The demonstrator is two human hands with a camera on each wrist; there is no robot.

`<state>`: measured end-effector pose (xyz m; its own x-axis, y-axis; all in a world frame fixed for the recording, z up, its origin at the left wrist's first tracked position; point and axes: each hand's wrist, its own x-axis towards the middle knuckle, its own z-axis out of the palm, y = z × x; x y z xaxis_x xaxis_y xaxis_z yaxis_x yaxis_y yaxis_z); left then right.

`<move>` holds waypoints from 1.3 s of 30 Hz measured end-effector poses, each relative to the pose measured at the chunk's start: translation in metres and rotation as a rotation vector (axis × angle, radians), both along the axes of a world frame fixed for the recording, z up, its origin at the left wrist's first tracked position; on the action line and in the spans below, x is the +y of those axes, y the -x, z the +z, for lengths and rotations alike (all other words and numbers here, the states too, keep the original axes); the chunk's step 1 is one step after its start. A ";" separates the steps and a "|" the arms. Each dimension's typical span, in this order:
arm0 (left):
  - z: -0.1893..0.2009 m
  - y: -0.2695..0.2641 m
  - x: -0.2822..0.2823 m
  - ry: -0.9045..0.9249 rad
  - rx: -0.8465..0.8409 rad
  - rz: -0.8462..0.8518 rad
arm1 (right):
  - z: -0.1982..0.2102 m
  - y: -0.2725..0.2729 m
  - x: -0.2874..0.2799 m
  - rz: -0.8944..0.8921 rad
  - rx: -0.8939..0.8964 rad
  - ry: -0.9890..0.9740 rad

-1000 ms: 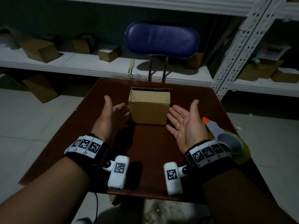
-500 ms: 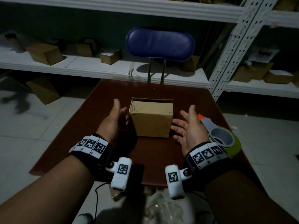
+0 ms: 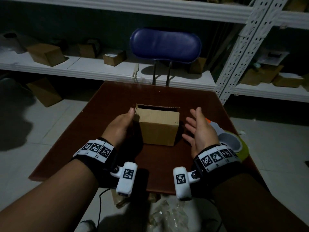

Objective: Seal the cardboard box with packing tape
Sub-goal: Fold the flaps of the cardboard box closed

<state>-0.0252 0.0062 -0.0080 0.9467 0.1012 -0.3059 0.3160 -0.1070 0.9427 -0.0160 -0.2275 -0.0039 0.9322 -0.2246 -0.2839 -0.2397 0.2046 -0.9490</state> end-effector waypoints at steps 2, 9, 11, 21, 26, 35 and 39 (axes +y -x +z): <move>-0.004 -0.001 0.000 0.012 -0.017 -0.002 | -0.001 -0.001 0.002 0.034 -0.029 -0.052; -0.007 0.000 -0.005 -0.004 -0.058 0.002 | -0.008 -0.001 0.004 0.139 -0.019 -0.035; -0.008 -0.002 -0.005 0.009 -0.061 0.010 | -0.006 -0.001 0.001 0.116 -0.001 -0.006; -0.011 -0.002 -0.012 0.017 -0.083 0.002 | -0.011 0.000 -0.008 0.040 0.069 0.025; -0.016 0.000 -0.012 -0.112 -0.124 0.103 | -0.019 -0.003 -0.012 -0.019 0.071 0.033; -0.024 -0.005 -0.010 0.048 -0.074 0.075 | -0.022 -0.001 -0.013 0.018 0.090 0.039; -0.025 -0.005 -0.013 0.242 -0.039 0.077 | -0.017 0.004 -0.010 0.092 0.100 0.044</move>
<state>-0.0198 -0.0069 -0.0333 0.9506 0.1019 -0.2931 0.2772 0.1458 0.9497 -0.0205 -0.2371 -0.0207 0.9169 -0.1534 -0.3684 -0.3496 0.1362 -0.9269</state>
